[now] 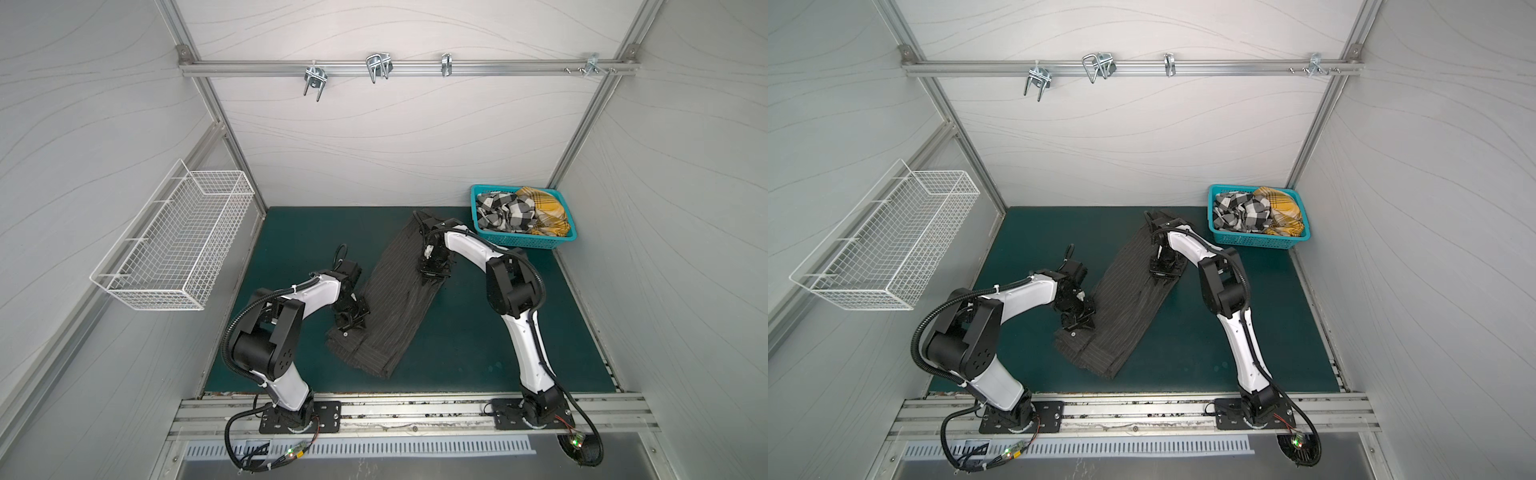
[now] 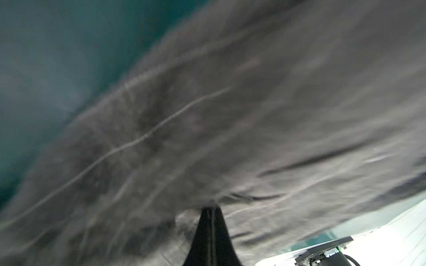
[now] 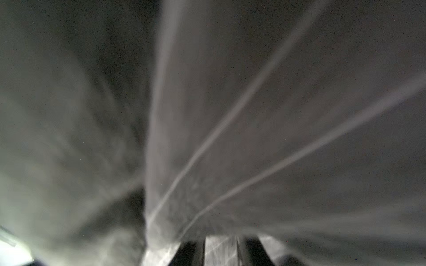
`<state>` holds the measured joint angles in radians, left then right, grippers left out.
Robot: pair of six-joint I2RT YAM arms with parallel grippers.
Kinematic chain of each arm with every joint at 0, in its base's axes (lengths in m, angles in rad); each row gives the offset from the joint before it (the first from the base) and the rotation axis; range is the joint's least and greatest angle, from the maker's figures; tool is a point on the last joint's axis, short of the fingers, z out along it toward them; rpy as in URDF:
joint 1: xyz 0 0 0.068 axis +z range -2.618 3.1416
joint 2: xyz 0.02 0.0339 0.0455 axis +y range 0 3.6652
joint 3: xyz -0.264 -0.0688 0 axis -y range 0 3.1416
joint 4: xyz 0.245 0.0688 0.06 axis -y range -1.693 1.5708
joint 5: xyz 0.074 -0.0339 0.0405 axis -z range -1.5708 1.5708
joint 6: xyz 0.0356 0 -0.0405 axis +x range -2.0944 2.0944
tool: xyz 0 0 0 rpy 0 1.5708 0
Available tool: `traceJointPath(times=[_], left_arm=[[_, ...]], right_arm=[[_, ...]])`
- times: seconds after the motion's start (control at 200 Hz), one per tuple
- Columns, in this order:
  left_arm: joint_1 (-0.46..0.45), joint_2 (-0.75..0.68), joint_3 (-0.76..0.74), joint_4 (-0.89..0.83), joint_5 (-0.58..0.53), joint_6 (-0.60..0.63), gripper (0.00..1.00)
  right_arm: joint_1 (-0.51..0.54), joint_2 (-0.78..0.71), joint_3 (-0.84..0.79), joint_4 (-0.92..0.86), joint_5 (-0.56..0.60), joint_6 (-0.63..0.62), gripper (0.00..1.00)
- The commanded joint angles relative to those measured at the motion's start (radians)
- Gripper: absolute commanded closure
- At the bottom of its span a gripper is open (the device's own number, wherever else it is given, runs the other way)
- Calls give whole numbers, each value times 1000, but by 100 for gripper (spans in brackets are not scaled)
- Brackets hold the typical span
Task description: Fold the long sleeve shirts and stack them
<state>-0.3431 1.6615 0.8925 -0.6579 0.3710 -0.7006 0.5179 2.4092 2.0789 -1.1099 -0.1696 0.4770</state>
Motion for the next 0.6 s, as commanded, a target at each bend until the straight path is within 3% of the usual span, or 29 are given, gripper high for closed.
traceJointPath(times=[0.0,0.075,0.155,0.365,0.455,0.595], left_arm=[[-73,28,-28,114,70,-77,97],[-158,66,-2,177,113,-114,93],[-234,100,76,182,143,-102,86],[-189,-42,250,59,49,-80,62],[-141,-54,301,-3,29,-49,63],[-96,-33,284,-16,46,-29,77]], right_arm=[[-59,112,191,-103,65,-25,74],[-82,149,342,-148,66,-52,68],[-98,111,360,-145,43,-85,56],[-85,-250,-36,-27,58,-99,49],[-59,-340,-165,-22,36,-91,52],[-3,-373,-276,4,-20,-89,61]])
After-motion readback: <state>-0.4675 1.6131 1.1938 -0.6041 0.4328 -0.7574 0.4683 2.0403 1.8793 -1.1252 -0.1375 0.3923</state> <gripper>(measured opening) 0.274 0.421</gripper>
